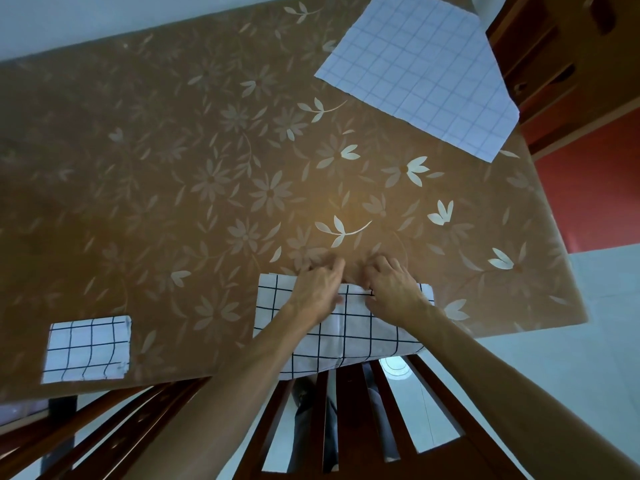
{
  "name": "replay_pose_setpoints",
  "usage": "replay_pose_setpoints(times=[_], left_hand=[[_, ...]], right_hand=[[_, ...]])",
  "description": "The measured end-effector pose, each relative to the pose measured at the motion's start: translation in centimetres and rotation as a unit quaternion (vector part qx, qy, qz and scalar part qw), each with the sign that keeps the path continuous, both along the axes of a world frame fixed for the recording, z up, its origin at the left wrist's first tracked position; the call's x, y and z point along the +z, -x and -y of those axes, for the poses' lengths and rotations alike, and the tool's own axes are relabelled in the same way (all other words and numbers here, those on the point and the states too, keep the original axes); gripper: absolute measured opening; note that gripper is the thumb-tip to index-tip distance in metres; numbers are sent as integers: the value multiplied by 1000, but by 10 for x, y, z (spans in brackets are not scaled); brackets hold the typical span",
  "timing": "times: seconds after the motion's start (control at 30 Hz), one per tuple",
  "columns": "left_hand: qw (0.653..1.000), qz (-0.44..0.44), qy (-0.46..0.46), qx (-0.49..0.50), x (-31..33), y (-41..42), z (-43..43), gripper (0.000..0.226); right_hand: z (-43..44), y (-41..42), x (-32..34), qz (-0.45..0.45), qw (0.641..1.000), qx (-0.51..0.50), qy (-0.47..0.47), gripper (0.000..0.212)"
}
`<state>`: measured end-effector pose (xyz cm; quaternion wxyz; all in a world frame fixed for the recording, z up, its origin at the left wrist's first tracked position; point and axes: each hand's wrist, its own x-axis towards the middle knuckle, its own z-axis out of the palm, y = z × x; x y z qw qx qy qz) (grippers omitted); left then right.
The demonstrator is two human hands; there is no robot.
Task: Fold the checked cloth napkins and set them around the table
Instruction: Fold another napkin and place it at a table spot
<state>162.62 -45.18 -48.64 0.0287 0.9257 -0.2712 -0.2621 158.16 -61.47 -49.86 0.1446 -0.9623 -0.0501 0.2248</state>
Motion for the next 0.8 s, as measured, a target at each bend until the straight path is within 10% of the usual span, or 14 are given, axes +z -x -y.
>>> replay_pose_setpoints(times=[0.13,0.37,0.57,0.8], left_hand=[[996,-36,66,50,7,-8,-15,21],[937,-31,151,312,26,-52,-77,11],[839,-142,112,513,19,-53,-122,60],[757,-261,207,562,31,-35,-119,15]], right_hand=[[5,-12,4,-31,999,38,-4,72],[18,-71,32,8,993,-50,-102,46],[10,-80,32,51,982,-150,-105,58],[-35,-28,26,-100,970,-202,-92,61]])
